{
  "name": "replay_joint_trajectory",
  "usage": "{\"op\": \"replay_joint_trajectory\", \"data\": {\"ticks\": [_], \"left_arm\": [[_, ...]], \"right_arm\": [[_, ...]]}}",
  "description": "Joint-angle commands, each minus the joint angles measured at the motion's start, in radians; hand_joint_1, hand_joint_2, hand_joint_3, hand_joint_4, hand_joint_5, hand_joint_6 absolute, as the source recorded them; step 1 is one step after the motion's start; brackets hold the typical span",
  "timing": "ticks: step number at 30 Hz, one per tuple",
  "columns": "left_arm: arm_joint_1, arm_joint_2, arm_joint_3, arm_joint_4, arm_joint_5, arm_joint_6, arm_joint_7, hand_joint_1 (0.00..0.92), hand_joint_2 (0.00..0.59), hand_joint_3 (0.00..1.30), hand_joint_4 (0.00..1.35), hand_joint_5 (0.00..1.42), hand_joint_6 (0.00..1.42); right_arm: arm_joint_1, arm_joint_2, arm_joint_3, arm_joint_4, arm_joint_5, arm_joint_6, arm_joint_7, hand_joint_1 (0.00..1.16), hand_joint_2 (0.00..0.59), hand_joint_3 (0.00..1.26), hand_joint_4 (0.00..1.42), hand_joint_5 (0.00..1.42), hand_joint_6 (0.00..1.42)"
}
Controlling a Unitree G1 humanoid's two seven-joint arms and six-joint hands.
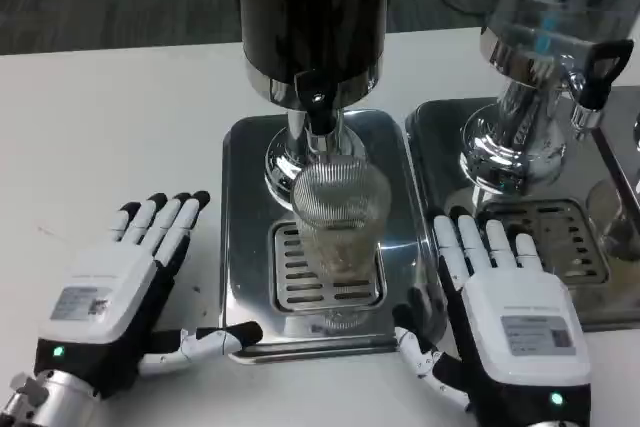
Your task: Grasp the cup under the faucet to collect the drink, then remove the cup.
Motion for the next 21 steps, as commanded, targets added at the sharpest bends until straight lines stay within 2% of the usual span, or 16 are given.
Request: {"op": "replay_joint_trajectory", "data": {"ticks": [1,4,9,13,15,18,21], "left_arm": [[0.039,0.018,0.012,-0.062,0.004,0.038,-0.010,0.000,0.039,0.00,0.00,0.00,0.00],[0.066,0.025,0.046,-0.093,-0.029,-0.004,0.021,0.000,0.043,0.00,0.00,0.00,0.00],[0.086,0.047,0.147,-0.151,-0.183,-0.219,0.027,0.000,0.058,0.00,0.00,0.00,0.00],[0.062,0.069,0.190,-0.160,-0.349,-0.415,-0.083,0.000,0.063,0.00,0.00,0.00,0.00],[0.044,0.070,0.190,-0.160,-0.485,-0.493,-0.185,0.000,0.067,0.00,0.00,0.00,0.00],[0.031,0.071,0.202,-0.189,-0.619,-0.547,-0.321,0.000,0.071,0.00,0.00,0.00,0.00],[0.010,0.063,0.182,-0.226,-0.801,-0.569,-0.477,0.000,0.074,0.00,0.00,0.00,0.00]], "right_arm": [[0.004,-0.007,0.003,-0.003,0.000,-0.002,-0.009,0.21,0.387,0.00,0.00,0.00,0.00],[0.015,-0.015,-0.001,-0.017,0.024,-0.025,-0.026,0.21,0.390,0.00,0.00,0.00,0.00],[0.022,-0.011,0.000,-0.019,0.034,-0.033,-0.020,0.21,0.398,0.00,0.00,0.00,0.00],[0.021,-0.005,-0.002,-0.019,0.043,-0.036,-0.024,0.21,0.401,0.00,0.00,0.00,0.00],[0.021,-0.002,-0.003,-0.021,0.047,-0.036,-0.027,0.21,0.401,0.00,0.00,0.00,0.00],[0.021,0.001,-0.003,-0.018,0.051,-0.032,-0.025,0.22,0.414,0.00,0.00,0.00,0.00],[0.019,0.002,-0.004,-0.015,0.057,-0.032,-0.025,0.23,0.416,0.00,0.00,0.00,0.00]]}}
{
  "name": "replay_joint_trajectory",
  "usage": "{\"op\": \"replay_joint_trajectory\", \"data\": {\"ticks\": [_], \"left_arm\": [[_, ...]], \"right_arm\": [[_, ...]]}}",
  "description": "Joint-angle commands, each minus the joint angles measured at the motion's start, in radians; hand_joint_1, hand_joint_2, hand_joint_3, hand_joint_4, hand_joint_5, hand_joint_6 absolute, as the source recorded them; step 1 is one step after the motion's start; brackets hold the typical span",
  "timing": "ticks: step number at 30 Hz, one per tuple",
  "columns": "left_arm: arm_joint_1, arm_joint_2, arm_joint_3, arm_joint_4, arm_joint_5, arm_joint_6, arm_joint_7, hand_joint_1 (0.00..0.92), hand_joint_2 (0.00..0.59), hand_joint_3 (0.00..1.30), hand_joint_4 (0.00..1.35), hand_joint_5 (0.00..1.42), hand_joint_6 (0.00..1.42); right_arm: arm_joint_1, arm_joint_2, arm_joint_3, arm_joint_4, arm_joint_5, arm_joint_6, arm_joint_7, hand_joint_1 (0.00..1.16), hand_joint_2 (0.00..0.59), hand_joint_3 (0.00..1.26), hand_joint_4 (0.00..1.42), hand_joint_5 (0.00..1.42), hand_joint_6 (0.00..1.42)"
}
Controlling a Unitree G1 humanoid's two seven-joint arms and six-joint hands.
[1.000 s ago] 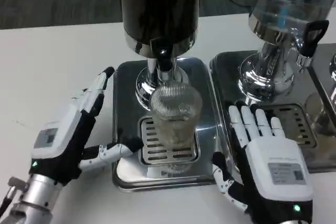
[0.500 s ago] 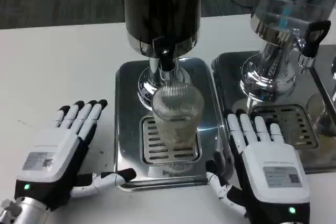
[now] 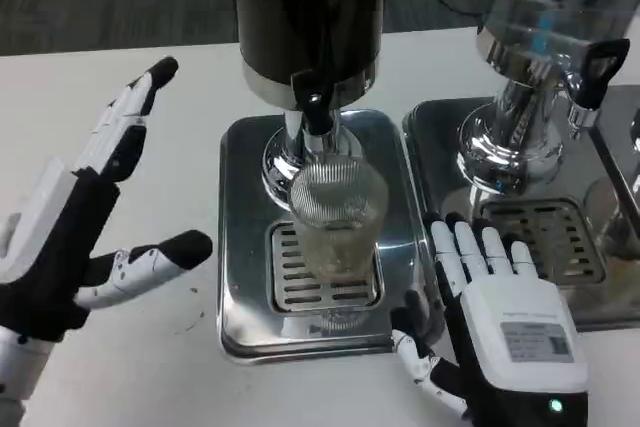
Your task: Grasp the cup under the faucet to collect the drink, then remove the cup.
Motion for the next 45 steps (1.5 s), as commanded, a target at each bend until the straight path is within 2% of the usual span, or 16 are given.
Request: {"op": "replay_joint_trajectory", "data": {"ticks": [1,4,7,15,23,32,45], "left_arm": [[-0.030,-0.008,-0.011,-0.057,-0.244,-0.030,-0.222,0.000,0.075,0.00,0.00,0.00,0.00],[-0.067,-0.036,-0.035,-0.065,-0.407,0.021,-0.414,0.000,0.076,0.00,0.00,0.00,0.00],[-0.103,-0.072,-0.033,-0.073,-0.498,0.075,-0.551,0.000,0.079,0.00,0.00,0.01,0.00],[-0.167,-0.162,0.004,-0.078,-0.497,0.135,-0.701,0.000,0.077,0.00,0.00,0.05,0.00],[-0.203,-0.220,0.027,-0.051,-0.470,0.165,-0.781,0.000,0.078,0.00,0.00,0.08,0.01],[-0.186,-0.240,0.041,-0.067,-0.430,0.150,-0.814,0.000,0.088,0.01,0.00,0.12,0.06],[-0.150,-0.223,0.057,-0.087,-0.341,0.095,-0.814,0.000,0.095,0.10,0.00,0.18,0.12]], "right_arm": [[0.002,0.004,-0.004,-0.009,0.013,-0.002,-0.011,0.23,0.418,0.00,0.00,0.00,0.00],[0.000,0.005,-0.007,-0.007,0.018,-0.002,-0.010,0.23,0.420,0.00,0.00,0.00,0.00],[0.004,0.007,-0.007,-0.010,0.016,0.000,-0.013,0.24,0.422,0.00,0.00,0.00,0.00],[0.020,0.023,-0.004,-0.015,0.011,0.010,-0.020,0.25,0.422,0.00,0.00,0.00,0.00],[0.031,0.039,-0.007,-0.013,0.012,0.015,-0.029,0.27,0.428,0.00,0.00,0.00,0.00],[0.017,0.036,-0.007,-0.005,0.017,0.007,-0.022,0.28,0.431,0.00,0.00,0.00,0.00],[0.010,0.034,-0.006,-0.004,0.023,0.008,-0.018,0.28,0.432,0.00,0.00,0.00,0.00]]}}
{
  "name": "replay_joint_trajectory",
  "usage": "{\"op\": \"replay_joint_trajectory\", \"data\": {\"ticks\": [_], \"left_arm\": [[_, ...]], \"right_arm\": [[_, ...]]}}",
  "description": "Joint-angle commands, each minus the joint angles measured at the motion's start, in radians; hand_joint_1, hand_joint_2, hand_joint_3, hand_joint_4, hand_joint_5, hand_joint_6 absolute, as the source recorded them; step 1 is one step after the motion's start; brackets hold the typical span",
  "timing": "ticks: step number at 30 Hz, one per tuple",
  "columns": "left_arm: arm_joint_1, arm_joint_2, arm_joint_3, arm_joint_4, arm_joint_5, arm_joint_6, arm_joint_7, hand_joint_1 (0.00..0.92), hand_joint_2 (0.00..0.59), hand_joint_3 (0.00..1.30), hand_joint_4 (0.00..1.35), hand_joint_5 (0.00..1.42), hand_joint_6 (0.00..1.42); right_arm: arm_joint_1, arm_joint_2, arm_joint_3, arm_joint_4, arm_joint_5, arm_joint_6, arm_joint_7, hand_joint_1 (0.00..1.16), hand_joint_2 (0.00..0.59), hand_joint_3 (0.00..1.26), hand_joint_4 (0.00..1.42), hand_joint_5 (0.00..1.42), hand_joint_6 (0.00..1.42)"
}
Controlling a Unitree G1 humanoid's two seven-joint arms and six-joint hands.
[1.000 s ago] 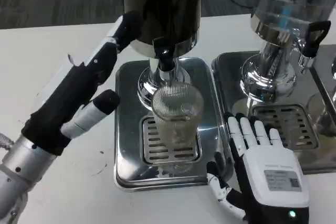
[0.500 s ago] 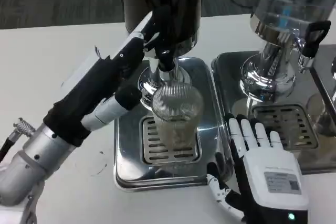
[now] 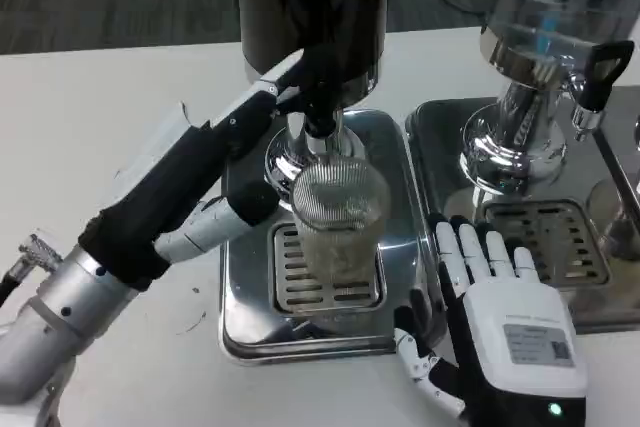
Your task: Grasp the cup under the faucet to collect the drink, then remove the cup.
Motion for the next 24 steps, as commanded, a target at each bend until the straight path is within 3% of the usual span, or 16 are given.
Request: {"op": "replay_joint_trajectory", "data": {"ticks": [1,10,19,24], "left_arm": [[0.019,0.011,-0.010,-0.026,0.061,-0.046,-0.018,0.000,0.095,0.10,0.00,0.18,0.12],[0.033,0.031,-0.018,-0.079,0.159,-0.089,0.018,0.000,0.100,0.13,0.00,0.19,0.13],[0.057,0.072,-0.034,-0.155,0.361,-0.148,0.123,0.000,0.113,0.18,0.01,0.21,0.14],[0.056,0.093,-0.051,-0.156,0.404,-0.155,0.159,0.000,0.114,0.20,0.02,0.22,0.15]], "right_arm": [[-0.004,-0.003,-0.002,-0.003,0.005,0.000,-0.009,0.29,0.432,0.00,0.00,0.00,0.00],[-0.018,-0.004,-0.005,0.006,0.014,-0.005,-0.007,0.29,0.432,0.00,0.00,0.00,0.00],[0.000,0.000,0.001,-0.001,0.021,0.003,-0.012,0.29,0.432,0.00,0.00,0.00,0.00],[0.015,0.019,-0.018,-0.031,0.098,-0.018,-0.002,0.29,0.432,0.00,0.00,0.00,0.00]]}}
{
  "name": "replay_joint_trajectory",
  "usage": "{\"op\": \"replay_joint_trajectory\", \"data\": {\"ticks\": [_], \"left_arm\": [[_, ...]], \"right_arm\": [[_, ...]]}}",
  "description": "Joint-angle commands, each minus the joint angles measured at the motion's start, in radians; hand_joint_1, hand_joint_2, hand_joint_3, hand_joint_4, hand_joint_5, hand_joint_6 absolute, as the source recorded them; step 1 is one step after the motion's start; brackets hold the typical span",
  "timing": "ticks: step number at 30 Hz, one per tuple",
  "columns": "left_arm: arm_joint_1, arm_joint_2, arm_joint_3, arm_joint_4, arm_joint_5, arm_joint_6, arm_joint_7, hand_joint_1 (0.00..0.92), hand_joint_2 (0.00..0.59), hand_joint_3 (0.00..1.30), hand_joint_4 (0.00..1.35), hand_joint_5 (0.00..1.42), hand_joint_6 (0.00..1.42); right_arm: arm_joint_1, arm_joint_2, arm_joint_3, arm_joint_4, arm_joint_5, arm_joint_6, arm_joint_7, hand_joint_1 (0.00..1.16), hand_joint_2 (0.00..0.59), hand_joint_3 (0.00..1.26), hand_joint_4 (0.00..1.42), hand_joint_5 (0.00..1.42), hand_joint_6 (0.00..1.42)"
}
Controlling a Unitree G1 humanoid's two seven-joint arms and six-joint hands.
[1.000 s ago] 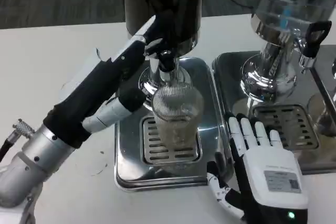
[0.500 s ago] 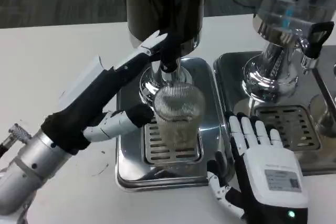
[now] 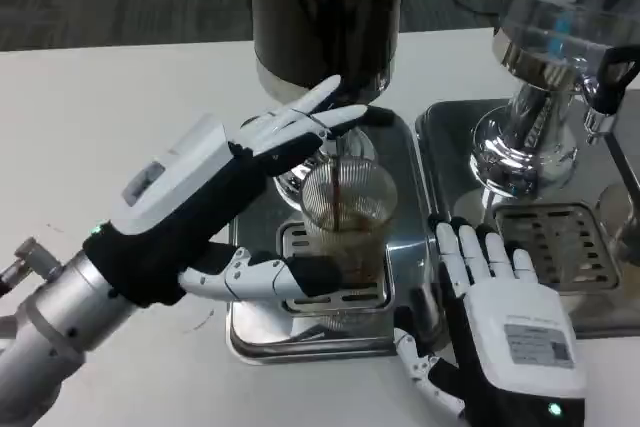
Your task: Grasp the cup under the faucet to collect the drink, then remove the cup.
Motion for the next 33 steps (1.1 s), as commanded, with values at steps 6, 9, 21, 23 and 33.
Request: {"op": "replay_joint_trajectory", "data": {"ticks": [6,9,21,23,33], "left_arm": [[0.021,0.027,-0.068,-0.037,0.069,-0.043,-0.001,0.000,0.118,0.20,0.02,0.22,0.15],[0.025,0.030,-0.074,-0.043,0.074,-0.039,0.007,0.000,0.119,0.20,0.02,0.22,0.15],[0.020,0.051,-0.090,-0.035,0.059,-0.038,0.027,0.000,0.128,0.17,0.02,0.21,0.13],[0.017,0.051,-0.092,-0.034,0.059,-0.037,0.028,0.000,0.128,0.18,0.02,0.21,0.12],[0.014,0.059,-0.091,-0.028,0.047,-0.040,0.028,0.000,0.130,0.19,0.02,0.22,0.12]], "right_arm": [[0.021,0.026,-0.057,-0.077,0.194,-0.063,0.006,0.29,0.429,0.00,0.00,0.00,0.00],[0.036,0.052,-0.103,-0.112,0.338,-0.091,0.053,0.32,0.394,0.00,0.00,0.00,0.00],[-0.042,0.060,-0.180,-0.113,0.629,-0.161,0.216,0.69,0.225,0.00,0.00,0.00,0.02],[-0.056,0.056,-0.190,-0.105,0.649,-0.166,0.226,0.71,0.213,0.00,0.00,0.00,0.02],[-0.154,0.082,-0.210,-0.010,0.707,-0.164,0.245,0.78,0.148,0.00,0.00,0.00,0.03]]}}
